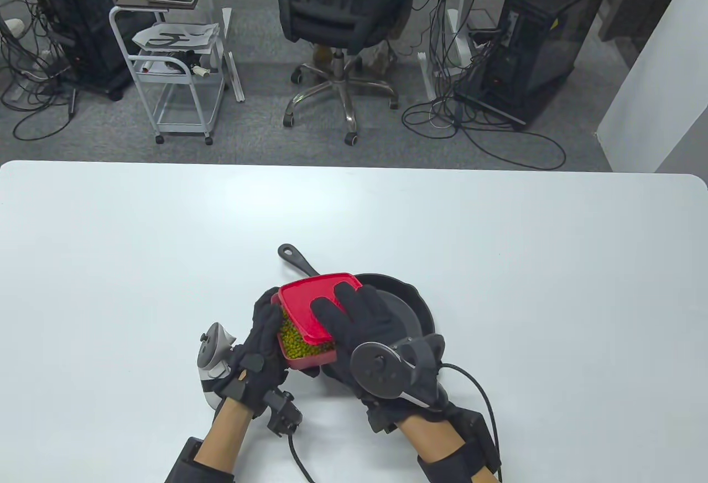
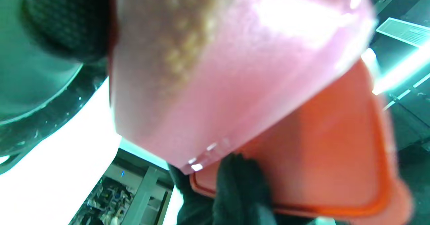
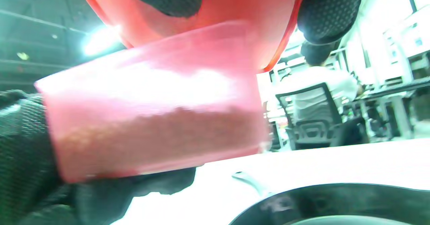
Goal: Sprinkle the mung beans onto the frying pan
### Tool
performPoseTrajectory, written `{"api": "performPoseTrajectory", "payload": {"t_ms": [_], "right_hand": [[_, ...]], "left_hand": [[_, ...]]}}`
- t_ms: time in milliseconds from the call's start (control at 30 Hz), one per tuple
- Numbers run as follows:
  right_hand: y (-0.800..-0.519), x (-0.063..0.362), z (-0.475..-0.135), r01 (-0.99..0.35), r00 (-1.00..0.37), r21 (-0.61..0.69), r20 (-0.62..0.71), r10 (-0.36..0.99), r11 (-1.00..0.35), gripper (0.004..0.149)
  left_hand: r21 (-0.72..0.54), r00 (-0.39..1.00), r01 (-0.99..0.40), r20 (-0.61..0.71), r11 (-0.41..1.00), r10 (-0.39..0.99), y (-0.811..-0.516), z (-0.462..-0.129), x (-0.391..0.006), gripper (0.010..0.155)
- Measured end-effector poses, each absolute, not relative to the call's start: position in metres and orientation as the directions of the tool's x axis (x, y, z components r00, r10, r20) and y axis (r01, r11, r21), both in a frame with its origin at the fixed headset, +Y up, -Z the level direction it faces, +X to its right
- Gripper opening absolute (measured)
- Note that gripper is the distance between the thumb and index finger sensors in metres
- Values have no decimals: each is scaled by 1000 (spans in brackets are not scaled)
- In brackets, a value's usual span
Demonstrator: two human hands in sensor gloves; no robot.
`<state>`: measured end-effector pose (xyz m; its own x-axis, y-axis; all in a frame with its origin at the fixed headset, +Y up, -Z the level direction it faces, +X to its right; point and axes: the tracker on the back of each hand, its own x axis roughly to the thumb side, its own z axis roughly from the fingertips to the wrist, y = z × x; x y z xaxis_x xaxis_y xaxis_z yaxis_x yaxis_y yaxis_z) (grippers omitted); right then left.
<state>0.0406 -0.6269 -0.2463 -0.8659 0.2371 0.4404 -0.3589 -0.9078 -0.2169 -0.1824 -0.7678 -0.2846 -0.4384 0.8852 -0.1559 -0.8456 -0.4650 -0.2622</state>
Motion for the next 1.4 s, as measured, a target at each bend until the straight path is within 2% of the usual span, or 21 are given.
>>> {"api": "performPoseTrajectory", "payload": {"t_ms": [100,133,267,400,567,733,867,967,1100,1300,1400], "right_hand": [[-631,62,-252,-301,-903,-253,385,190,-919,49],[-633,74,-255,-243,-927,-270,348,141,-932,49],[-644,117,-266,-138,-971,-269,226,77,-953,49],[-665,181,-282,-60,-998,-195,29,55,-979,49],[-693,243,-291,-32,-982,-77,-182,46,-996,49],[-722,278,-288,9,-955,38,-295,-20,-999,49],[-742,290,-284,20,-939,161,-336,-74,-987,50],[-751,293,-281,-35,-947,208,-320,-34,-977,55],[-752,288,-281,16,-953,270,-286,-96,-963,59],[-763,278,-286,3,-957,495,-250,-145,-869,73],[-764,276,-287,-38,-955,547,-266,-130,-836,73]], "left_hand": [[-254,-473,-832,-142,-494,870,-768,-287,-188,77],[-249,-470,-834,-146,-492,870,-768,-287,-191,77],[-155,-438,-873,-165,-462,884,-770,-287,-199,76],[-149,-418,-882,-194,-448,888,-772,-288,-204,76],[-169,-385,-892,-205,-420,900,-770,-289,-205,78],[-167,-380,-894,-209,-416,901,-771,-289,-206,78],[-201,-383,-882,-222,-427,897,-769,-290,-206,78],[-195,-375,-888,-216,-416,901,-769,-290,-206,78],[-204,-372,-886,-223,-416,901,-769,-290,-207,78],[-243,-376,-871,-232,-428,897,-772,-291,-205,78],[-255,-359,-875,-231,-412,904,-771,-292,-205,78]]}}
